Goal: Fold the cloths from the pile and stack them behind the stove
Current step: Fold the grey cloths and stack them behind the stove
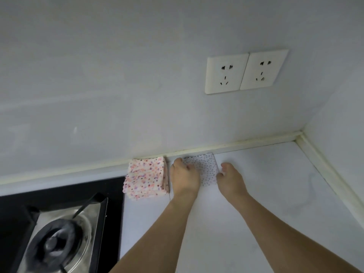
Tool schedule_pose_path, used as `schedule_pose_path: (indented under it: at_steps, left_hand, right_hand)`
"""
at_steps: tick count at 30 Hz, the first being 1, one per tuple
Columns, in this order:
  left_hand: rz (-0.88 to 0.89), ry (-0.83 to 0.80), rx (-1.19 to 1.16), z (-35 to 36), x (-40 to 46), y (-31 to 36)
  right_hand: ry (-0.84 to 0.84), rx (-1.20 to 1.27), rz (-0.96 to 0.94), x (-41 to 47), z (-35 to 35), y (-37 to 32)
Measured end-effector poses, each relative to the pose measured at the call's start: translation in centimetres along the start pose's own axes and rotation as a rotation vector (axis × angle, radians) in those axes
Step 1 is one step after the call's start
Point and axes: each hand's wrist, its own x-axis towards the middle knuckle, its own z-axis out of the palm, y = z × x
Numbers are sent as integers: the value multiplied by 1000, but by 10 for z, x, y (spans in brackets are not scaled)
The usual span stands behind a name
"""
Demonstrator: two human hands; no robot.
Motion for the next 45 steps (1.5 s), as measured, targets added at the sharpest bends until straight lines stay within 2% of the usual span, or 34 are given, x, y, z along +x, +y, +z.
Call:
schedule_pose_path:
  at_steps: [5, 10, 13, 19, 23, 27, 31, 36, 42, 45]
  left_hand:
    - [435, 115, 276, -73, -36, -8]
    - [646, 175, 476, -164, -54, -35]
    - [707, 242, 535, -222, -58, -62]
    - [692, 350, 568, -363, -61, -130]
    - [698, 337, 550, -441, -63, -171]
    - [678, 362, 561, -501, -65, -204]
    - [586, 401, 577, -548, -67, -234]
    - [574, 368, 624, -607, -71, -275]
    - [521, 369, 567, -703, -57, -338]
    - [472, 352, 511, -755, -46, -373]
  right_hand:
    - [76, -145, -172, -57, -6, -36]
    - [84, -233, -387, -123, 27, -87]
    - [75, -254, -460, -159, 59, -119]
    - [55, -204, -571, -242, 147, -205]
    - [25, -166, -610, -292, 209, -248]
    - [-52, -192, -635, -323, 249, -273]
    - [-123, -221, -640, -342, 288, -292]
    - [-170, -251, -652, -374, 350, -322]
    - [-203, -286, -685, -422, 444, -377]
    - [-252, -264, -642, -451, 494, -402]
